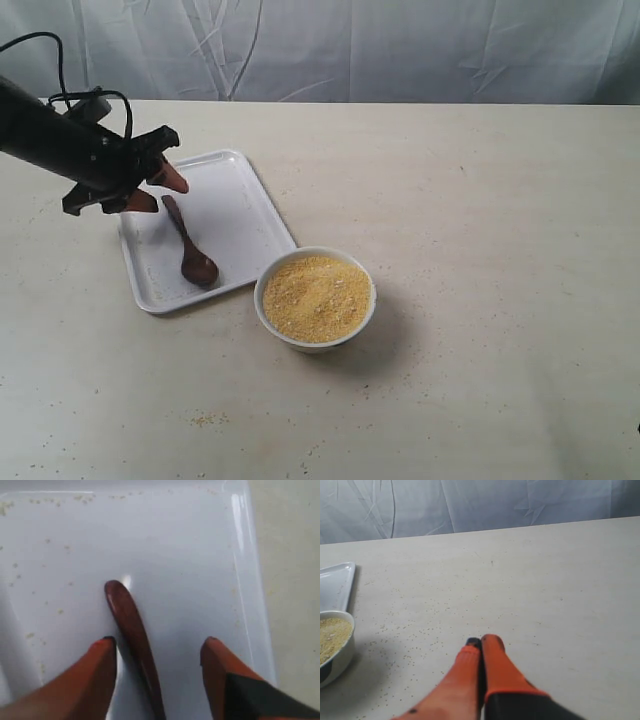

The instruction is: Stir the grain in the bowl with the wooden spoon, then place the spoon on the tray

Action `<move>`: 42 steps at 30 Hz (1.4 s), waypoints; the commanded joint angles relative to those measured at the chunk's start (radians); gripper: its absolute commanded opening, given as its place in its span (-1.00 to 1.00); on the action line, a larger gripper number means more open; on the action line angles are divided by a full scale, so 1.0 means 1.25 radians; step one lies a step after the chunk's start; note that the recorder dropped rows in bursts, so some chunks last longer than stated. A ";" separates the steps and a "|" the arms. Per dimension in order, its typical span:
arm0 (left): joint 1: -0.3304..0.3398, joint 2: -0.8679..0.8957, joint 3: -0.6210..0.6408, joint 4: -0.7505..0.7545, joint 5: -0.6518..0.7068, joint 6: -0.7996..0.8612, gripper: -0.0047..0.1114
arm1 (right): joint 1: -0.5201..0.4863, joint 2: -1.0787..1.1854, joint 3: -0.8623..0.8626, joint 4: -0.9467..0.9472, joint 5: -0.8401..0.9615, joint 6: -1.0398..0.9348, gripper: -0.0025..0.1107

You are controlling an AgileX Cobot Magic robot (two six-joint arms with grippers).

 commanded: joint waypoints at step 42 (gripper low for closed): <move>-0.121 -0.878 0.607 0.384 -0.396 0.010 -0.92 | -0.003 -0.005 0.004 -0.001 -0.010 -0.003 -0.97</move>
